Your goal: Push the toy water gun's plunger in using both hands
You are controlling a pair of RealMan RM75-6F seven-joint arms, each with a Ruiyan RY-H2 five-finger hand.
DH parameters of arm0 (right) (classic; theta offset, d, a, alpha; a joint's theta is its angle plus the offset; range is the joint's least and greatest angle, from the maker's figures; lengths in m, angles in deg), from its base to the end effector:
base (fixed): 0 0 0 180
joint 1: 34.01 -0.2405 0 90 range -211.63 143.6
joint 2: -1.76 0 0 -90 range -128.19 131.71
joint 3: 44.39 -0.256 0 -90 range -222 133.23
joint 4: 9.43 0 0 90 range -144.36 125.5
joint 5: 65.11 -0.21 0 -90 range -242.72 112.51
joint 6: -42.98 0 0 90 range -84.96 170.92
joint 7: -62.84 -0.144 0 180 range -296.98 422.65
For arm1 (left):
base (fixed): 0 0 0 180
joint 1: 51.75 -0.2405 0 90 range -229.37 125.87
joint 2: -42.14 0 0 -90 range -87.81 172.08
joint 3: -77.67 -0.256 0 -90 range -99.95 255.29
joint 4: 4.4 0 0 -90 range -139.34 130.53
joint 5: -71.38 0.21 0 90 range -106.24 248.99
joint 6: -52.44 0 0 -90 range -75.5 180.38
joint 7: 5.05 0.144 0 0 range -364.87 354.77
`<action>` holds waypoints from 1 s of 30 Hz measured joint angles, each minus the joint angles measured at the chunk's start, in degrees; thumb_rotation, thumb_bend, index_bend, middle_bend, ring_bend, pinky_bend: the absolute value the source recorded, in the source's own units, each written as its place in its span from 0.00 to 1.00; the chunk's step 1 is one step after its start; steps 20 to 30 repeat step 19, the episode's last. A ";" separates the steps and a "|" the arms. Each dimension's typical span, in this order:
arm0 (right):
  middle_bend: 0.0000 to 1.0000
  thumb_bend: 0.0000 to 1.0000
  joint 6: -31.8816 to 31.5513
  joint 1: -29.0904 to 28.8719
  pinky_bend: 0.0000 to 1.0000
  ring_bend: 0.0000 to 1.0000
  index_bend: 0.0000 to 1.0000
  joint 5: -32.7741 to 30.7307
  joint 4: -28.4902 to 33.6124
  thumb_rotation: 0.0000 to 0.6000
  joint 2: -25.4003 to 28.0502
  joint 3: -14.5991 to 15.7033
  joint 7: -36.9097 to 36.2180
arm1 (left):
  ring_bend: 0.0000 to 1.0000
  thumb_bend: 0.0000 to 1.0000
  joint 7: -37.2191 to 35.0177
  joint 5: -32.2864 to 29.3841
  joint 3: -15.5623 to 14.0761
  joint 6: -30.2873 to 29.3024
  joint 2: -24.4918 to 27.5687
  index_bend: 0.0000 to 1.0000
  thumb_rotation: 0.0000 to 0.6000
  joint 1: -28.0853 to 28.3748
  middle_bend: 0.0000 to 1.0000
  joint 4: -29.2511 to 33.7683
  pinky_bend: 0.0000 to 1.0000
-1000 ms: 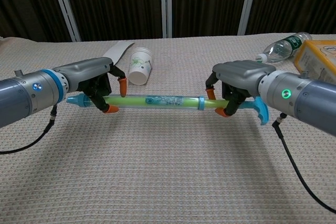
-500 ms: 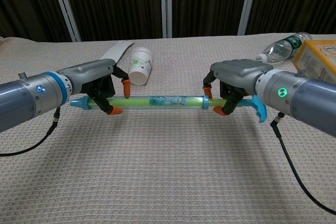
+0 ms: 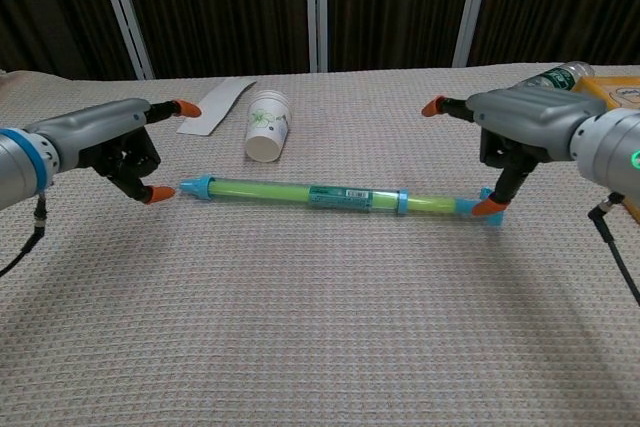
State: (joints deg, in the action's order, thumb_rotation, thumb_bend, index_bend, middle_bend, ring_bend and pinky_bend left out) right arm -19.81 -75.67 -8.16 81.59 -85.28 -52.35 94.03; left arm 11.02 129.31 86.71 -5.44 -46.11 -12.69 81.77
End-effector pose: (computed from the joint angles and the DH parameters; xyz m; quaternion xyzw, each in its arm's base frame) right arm -0.1533 -0.3300 -0.0021 0.7349 -0.3556 0.3381 0.4681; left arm -0.1777 0.3326 -0.0109 -0.6886 -0.4572 -0.3652 0.4283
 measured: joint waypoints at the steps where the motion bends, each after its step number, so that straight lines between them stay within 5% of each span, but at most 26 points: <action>1: 0.97 0.00 -0.56 0.68 1.00 1.00 0.00 1.27 0.29 1.00 1.00 0.41 -0.94 | 0.66 0.34 -0.35 0.95 -0.36 -0.91 0.87 0.00 1.00 -0.70 0.67 0.55 0.83; 4: 0.84 0.00 -3.13 3.40 0.96 0.90 0.00 6.23 0.77 1.00 4.42 1.89 -5.24 | 0.36 0.24 -1.93 4.48 -1.57 -5.02 3.37 0.00 1.00 -3.39 0.36 2.17 0.46; 5: 0.75 0.00 -4.10 4.30 0.87 0.83 0.00 7.91 0.77 1.00 5.39 2.38 -6.87 | 0.29 0.21 -2.70 6.13 -2.21 -7.07 4.47 0.00 1.00 -4.71 0.28 2.88 0.36; 7: 0.57 0.00 -6.47 6.54 0.65 0.65 0.00 11.85 0.50 1.00 7.57 3.63 -11.07 | 0.09 0.15 -3.90 9.01 -3.35 -10.35 6.33 0.00 1.00 -6.95 0.10 4.14 0.11; 9: 0.30 0.00 -8.89 9.01 0.32 0.34 0.00 15.39 -0.07 1.00 9.60 4.98 -15.29 | 0.01 0.10 -4.97 12.23 -5.06 -13.83 8.82 0.00 1.00 -9.81 0.02 5.93 0.01; 11: 0.11 0.00 -10.99 11.30 0.10 0.12 0.00 17.97 -0.74 1.00 11.14 6.23 -18.43 | 0.00 0.04 -5.10 14.16 -6.92 -16.28 11.22 0.00 1.00 -12.35 0.00 8.04 0.00; 13: 0.02 0.00 -13.79 14.23 0.01 0.02 0.00 20.85 -2.13 1.00 12.56 7.89 -21.54 | 0.00 0.01 -4.70 15.41 -8.18 -18.22 12.52 0.00 1.00 -14.20 0.00 9.63 0.00; 19: 0.00 0.00 -20.48 19.93 0.00 0.00 0.00 25.43 -6.37 1.00 13.47 10.20 -25.39 | 0.00 0.00 -4.41 21.31 -11.96 -25.45 14.16 0.00 1.00 -20.28 0.00 11.60 0.00; 30: 0.00 0.00 -20.48 19.93 0.00 0.00 0.00 25.43 -6.37 1.00 13.47 10.20 -25.39 | 0.00 0.00 -4.41 21.31 -11.96 -25.45 14.16 0.00 1.00 -20.28 0.00 11.60 0.00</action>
